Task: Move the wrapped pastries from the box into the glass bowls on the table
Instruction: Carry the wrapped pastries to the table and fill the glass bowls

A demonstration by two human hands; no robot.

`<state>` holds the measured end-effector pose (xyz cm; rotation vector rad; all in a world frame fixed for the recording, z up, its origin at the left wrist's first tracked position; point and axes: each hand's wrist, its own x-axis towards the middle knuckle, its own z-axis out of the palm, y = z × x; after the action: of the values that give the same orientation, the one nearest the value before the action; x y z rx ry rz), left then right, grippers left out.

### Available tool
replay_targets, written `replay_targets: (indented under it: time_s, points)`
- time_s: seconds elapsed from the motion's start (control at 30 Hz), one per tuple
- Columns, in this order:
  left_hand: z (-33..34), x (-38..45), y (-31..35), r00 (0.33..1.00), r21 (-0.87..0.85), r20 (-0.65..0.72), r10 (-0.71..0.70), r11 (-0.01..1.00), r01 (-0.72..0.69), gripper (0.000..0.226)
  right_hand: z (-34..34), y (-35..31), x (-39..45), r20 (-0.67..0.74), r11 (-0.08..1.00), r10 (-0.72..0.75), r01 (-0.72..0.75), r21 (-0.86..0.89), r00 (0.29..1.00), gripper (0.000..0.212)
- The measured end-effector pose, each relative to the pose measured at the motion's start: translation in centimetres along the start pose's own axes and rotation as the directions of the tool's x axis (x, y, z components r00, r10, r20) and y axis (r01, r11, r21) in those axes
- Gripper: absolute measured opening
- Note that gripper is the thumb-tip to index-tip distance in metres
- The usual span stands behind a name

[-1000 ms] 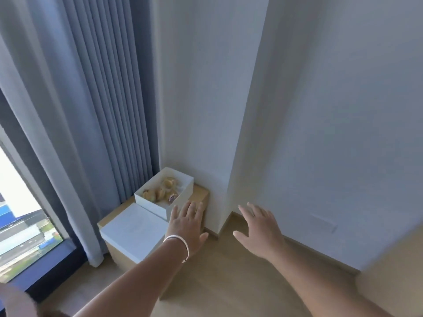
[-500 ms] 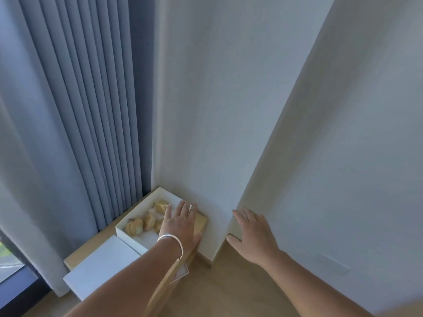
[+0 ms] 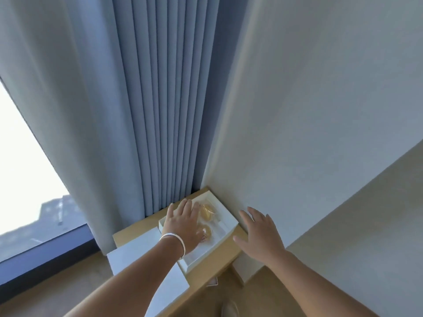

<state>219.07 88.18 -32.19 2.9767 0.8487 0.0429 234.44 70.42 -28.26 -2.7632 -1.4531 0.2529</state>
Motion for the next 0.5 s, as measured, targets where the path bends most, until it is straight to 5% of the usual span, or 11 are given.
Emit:
replay_targets:
  time_s: [0.5]
  points:
    - [6.5,6.2,0.1,0.885,0.014,0.269,-0.379,0.921,0.39,0.083,6.6,4.3,17.5,0.251,0.91,-0.415,0.405,0.091,0.875,0.081]
